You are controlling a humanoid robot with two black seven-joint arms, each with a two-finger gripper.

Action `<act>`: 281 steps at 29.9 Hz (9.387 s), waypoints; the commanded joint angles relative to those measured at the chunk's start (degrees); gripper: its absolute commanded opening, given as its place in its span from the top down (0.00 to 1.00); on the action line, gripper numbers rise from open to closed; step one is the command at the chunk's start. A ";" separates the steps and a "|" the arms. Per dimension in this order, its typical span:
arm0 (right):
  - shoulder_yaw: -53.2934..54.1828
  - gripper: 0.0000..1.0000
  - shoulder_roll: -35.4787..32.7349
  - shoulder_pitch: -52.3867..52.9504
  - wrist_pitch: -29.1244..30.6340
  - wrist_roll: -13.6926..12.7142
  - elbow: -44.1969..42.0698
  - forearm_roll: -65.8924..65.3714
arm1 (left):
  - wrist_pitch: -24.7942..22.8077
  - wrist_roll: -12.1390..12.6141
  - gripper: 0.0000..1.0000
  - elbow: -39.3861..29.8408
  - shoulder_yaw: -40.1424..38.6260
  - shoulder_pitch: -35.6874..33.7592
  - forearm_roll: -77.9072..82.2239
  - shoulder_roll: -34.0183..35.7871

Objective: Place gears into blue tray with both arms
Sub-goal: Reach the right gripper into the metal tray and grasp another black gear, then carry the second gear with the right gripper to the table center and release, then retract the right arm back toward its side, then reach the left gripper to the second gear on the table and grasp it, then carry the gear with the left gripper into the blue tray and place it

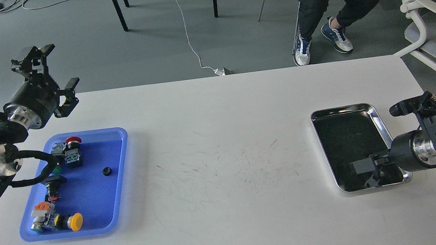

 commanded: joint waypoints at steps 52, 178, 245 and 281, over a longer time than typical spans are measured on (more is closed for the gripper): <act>-1.84 0.98 1.21 8.54 0.79 0.16 -0.77 5.71 | 0.08 0.00 0.02 0.01 0.15 -0.10 0.08 0.39; 35.08 0.06 1.29 -12.44 -1.23 11.76 -30.20 94.12 | 6.31 2.38 0.02 -39.81 15.43 0.43 56.28 16.57; 34.02 0.05 15.71 -18.43 0.09 14.58 -29.94 90.36 | 9.22 1.94 0.91 -13.09 21.86 6.58 117.26 -10.42; 34.02 0.05 16.33 -17.99 0.27 14.58 -29.58 89.21 | 27.68 -5.53 0.94 -15.73 18.35 14.14 106.96 19.03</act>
